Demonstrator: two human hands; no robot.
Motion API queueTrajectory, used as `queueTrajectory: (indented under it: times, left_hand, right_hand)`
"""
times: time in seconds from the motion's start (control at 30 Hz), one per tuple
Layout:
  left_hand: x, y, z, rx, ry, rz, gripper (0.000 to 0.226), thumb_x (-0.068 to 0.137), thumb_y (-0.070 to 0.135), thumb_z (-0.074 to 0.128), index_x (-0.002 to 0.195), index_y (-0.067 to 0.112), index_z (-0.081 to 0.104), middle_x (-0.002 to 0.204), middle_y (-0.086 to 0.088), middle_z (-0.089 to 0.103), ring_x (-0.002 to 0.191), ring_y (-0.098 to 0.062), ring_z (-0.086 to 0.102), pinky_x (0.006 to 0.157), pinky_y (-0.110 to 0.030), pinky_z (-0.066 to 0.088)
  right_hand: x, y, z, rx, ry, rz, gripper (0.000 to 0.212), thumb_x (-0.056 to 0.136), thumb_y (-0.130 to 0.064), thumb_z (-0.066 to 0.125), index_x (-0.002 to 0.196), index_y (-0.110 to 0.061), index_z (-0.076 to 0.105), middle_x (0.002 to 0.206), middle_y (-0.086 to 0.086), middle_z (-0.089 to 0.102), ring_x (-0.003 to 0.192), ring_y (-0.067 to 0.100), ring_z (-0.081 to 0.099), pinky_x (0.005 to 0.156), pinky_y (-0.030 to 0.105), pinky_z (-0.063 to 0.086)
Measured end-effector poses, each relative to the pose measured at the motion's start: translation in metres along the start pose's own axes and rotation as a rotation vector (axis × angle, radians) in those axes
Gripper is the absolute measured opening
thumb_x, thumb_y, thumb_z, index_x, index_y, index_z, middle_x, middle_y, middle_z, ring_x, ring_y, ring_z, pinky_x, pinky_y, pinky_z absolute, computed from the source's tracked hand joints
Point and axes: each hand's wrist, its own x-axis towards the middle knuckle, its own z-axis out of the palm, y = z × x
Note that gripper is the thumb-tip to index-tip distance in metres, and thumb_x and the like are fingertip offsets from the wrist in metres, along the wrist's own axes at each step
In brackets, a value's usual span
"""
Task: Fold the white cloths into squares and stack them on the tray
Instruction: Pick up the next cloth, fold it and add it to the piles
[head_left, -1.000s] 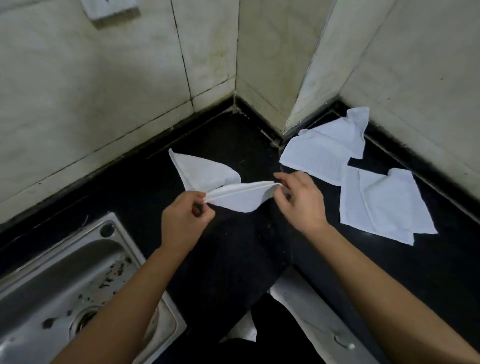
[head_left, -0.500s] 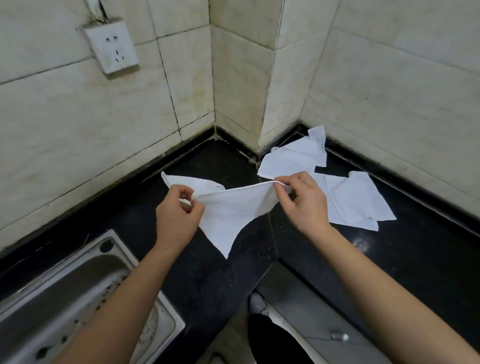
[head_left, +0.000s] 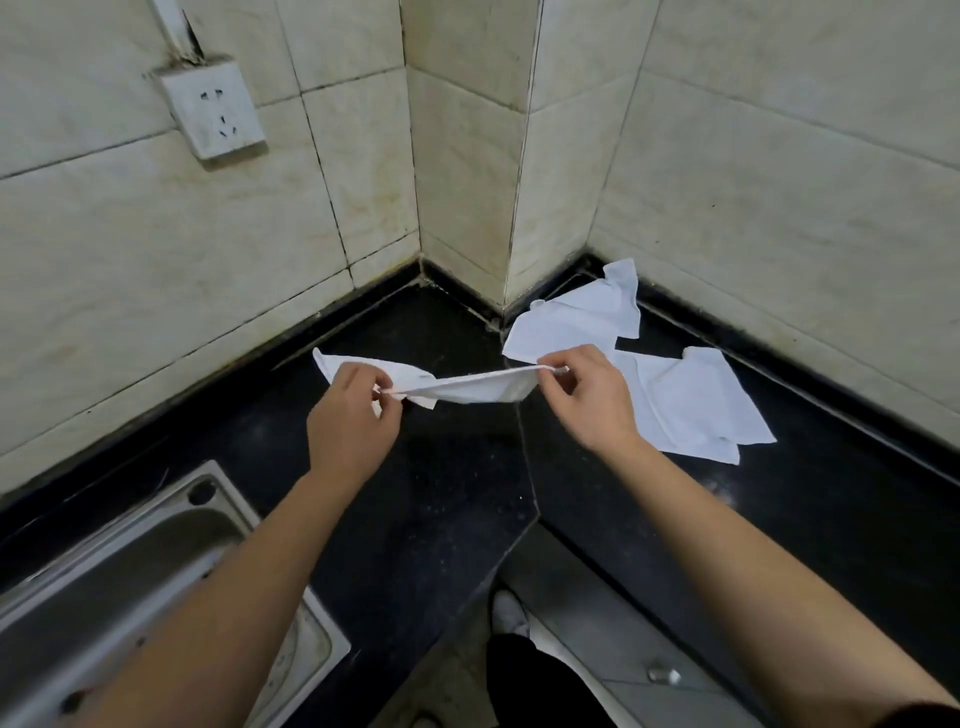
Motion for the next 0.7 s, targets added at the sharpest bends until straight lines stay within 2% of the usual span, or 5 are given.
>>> queueTrajectory:
  times: [0.1,0.2,0.37,0.57,0.7]
  left_hand:
    - [-0.049,-0.022,0.015,0.156,-0.099,0.124,0.012,0.073,0.005,0.065,0.082,0.010,0.058,0.088,-0.004,0.059,0.081,-0.024,0.053,0.054,-0.028,0.038]
    - [-0.105,-0.047,0.033,0.200,-0.331,0.180,0.010,0.072,0.013,0.053,0.080,0.012,0.058,0.092,-0.003,0.061,0.087,-0.026,0.056,0.060,-0.033,0.047]
    - [-0.176,-0.069,0.043,0.261,-0.701,0.133,0.021,0.061,0.007,0.070,0.075,0.018,0.058,0.101,-0.003,0.071,0.105,-0.028,0.066,0.073,-0.036,0.053]
    - [-0.196,-0.081,0.037,0.169,-0.814,0.022,0.012,0.072,0.017,0.055,0.083,0.021,0.058,0.098,0.005,0.064,0.106,-0.020,0.057,0.078,-0.033,0.041]
    - [-0.175,-0.084,0.037,-0.038,-0.789,-0.333,0.012,0.082,0.017,0.067,0.085,0.028,0.064,0.092,0.010,0.066,0.094,-0.012,0.059,0.080,-0.027,0.044]
  right_hand:
    - [-0.040,0.027,0.018,-0.063,-0.171,0.000,0.014,0.090,-0.026,0.067,0.103,-0.023,0.072,0.098,-0.009,0.060,0.081,0.010,0.062,0.074,0.026,0.049]
    - [-0.082,0.055,0.043,-0.147,-0.425,0.031,0.017,0.089,-0.018,0.066,0.105,-0.019,0.073,0.105,-0.001,0.063,0.087,0.018,0.066,0.081,0.034,0.054]
    - [-0.136,0.081,0.070,-0.289,-0.727,0.091,0.023,0.094,-0.019,0.057,0.113,-0.021,0.070,0.119,0.001,0.060,0.097,0.025,0.066,0.088,0.038,0.053]
    - [-0.151,0.089,0.072,-0.263,-0.747,0.070,0.022,0.092,-0.016,0.059,0.109,-0.020,0.072,0.116,0.000,0.062,0.095,0.023,0.066,0.087,0.036,0.053]
    - [-0.130,0.089,0.075,-0.113,-0.618,0.188,0.018,0.089,-0.016,0.068,0.105,-0.020,0.075,0.102,-0.003,0.066,0.086,0.015,0.065,0.086,0.029,0.053]
